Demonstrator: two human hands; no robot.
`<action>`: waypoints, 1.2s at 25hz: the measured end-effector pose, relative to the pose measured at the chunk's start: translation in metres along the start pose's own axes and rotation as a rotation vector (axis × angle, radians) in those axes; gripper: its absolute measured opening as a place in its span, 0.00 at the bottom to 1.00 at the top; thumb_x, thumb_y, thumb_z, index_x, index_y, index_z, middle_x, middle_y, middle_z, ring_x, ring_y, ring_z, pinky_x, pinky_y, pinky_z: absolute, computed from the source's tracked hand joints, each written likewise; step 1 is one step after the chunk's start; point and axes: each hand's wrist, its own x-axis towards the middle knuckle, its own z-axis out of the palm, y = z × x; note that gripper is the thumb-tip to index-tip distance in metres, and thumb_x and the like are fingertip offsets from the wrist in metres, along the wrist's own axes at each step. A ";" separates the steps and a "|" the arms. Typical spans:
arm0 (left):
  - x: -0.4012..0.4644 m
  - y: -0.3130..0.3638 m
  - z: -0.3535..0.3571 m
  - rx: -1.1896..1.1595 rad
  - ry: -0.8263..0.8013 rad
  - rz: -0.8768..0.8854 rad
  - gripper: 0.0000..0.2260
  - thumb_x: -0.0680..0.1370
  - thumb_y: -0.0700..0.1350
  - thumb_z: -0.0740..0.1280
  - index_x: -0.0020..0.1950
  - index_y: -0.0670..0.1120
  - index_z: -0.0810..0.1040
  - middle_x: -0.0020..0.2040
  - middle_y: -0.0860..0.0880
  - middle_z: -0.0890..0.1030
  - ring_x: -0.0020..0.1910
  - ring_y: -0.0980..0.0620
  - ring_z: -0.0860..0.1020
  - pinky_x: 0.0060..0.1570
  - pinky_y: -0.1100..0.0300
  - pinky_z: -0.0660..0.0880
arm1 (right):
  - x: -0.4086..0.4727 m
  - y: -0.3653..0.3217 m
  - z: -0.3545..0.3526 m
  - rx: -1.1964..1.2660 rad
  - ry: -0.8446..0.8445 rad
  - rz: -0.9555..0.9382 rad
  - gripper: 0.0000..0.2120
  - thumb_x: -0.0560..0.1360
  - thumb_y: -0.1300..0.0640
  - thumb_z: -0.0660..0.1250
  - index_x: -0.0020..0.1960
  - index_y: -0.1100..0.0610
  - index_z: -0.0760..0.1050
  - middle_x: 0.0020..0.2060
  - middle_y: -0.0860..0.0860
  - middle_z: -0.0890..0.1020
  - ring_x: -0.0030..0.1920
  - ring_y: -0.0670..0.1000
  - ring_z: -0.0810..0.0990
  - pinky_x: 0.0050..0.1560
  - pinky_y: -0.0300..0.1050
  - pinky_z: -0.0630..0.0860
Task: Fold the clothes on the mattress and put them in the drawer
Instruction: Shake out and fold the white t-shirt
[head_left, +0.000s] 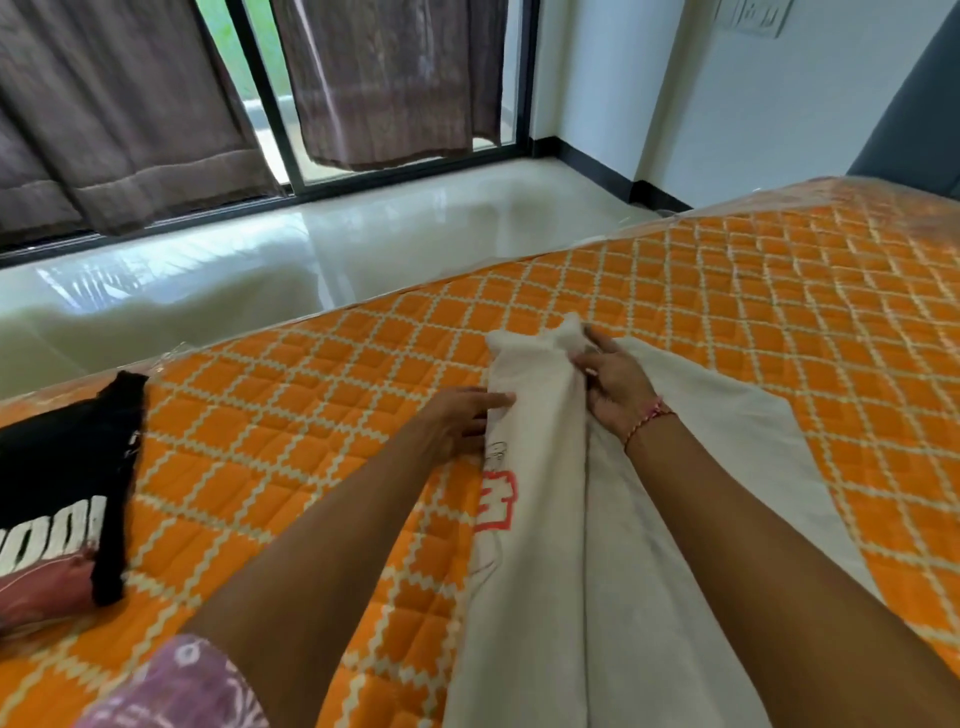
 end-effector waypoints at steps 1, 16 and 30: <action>0.002 0.003 0.004 -0.043 -0.048 -0.013 0.19 0.75 0.50 0.70 0.61 0.39 0.76 0.45 0.45 0.80 0.40 0.49 0.78 0.37 0.57 0.76 | 0.002 0.002 -0.007 0.050 0.002 -0.025 0.25 0.77 0.73 0.57 0.71 0.57 0.65 0.53 0.57 0.78 0.44 0.53 0.79 0.38 0.45 0.81; 0.060 0.043 0.033 -0.110 0.204 0.312 0.23 0.75 0.29 0.66 0.69 0.41 0.71 0.63 0.39 0.77 0.52 0.44 0.78 0.44 0.54 0.77 | 0.019 0.033 -0.046 -0.059 0.077 -0.170 0.34 0.75 0.77 0.56 0.77 0.56 0.54 0.70 0.58 0.69 0.60 0.55 0.76 0.48 0.44 0.78; -0.090 -0.088 0.006 0.584 0.426 0.211 0.11 0.77 0.51 0.66 0.46 0.43 0.74 0.46 0.42 0.80 0.46 0.43 0.78 0.42 0.55 0.72 | -0.089 0.042 -0.051 -0.475 0.285 -0.115 0.14 0.74 0.63 0.66 0.59 0.59 0.72 0.41 0.55 0.81 0.38 0.52 0.81 0.45 0.48 0.80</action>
